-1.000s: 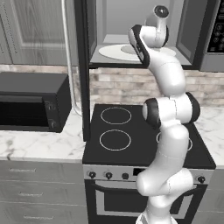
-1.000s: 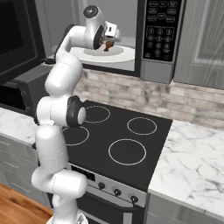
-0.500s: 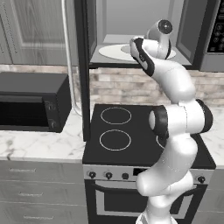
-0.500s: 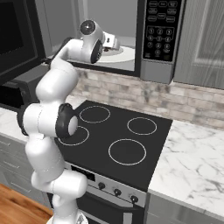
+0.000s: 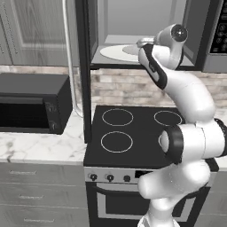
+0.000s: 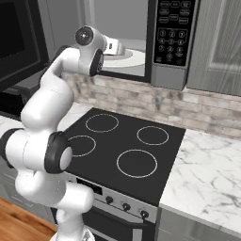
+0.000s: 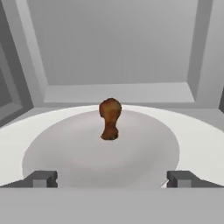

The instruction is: Transport the chicken drumstick from the fridge to the microwave and turn on the microwave.

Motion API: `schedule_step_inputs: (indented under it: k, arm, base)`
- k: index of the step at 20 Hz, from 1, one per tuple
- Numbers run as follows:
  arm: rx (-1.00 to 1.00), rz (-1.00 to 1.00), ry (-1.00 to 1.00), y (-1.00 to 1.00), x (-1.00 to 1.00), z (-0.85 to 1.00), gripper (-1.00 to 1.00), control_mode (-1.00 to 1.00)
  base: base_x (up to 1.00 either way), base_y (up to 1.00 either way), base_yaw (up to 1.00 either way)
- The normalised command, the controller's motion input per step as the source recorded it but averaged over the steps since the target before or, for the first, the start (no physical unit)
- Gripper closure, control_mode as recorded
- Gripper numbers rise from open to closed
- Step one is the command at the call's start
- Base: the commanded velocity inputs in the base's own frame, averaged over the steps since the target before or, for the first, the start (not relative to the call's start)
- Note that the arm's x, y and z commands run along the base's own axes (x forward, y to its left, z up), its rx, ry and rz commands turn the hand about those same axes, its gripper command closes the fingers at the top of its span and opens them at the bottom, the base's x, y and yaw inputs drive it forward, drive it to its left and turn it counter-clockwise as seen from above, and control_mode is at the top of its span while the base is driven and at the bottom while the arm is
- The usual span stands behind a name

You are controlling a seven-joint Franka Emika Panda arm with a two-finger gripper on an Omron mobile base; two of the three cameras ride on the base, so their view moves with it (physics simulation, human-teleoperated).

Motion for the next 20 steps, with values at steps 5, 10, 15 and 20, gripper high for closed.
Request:
schedule_step_inputs:
  k: [5,10,15,20]
  arm:
    - [0.00,0.00,0.00,0.07,-0.82,0.45,-1.00,-1.00]
    - [0.00,0.00,0.00,0.06,-0.93,0.11,-1.00,-1.00]
    - [-0.06,0.00,-0.02,0.17,-0.65,-0.04,-1.00,-1.00]
    - [0.00,0.00,0.00,0.16,-0.68,0.08,-1.00,-1.00]
  base:
    - [0.00,0.00,0.00]
    - [0.00,0.00,0.00]
    - [0.00,0.00,0.00]
    - [0.00,0.00,0.00]
